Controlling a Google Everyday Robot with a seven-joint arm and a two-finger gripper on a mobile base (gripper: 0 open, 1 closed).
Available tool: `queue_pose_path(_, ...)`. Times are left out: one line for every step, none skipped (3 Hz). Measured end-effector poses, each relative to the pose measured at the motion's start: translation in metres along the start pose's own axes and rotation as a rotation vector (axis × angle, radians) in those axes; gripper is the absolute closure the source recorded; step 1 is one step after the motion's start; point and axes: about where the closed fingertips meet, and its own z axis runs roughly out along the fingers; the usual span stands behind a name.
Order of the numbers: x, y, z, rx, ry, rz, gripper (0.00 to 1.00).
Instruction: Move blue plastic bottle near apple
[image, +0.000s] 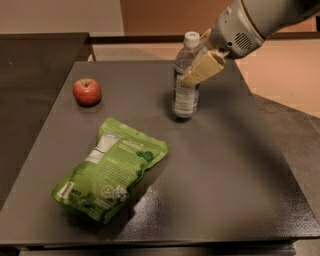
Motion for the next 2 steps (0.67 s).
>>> queue_pose_path(-0.033, -0.017, 0.013, -0.006, -0.038, -0.020, 1.00)
queue_pose_path(-0.065, -0.033, 0.031, -0.020, -0.060, -0.033, 1.00)
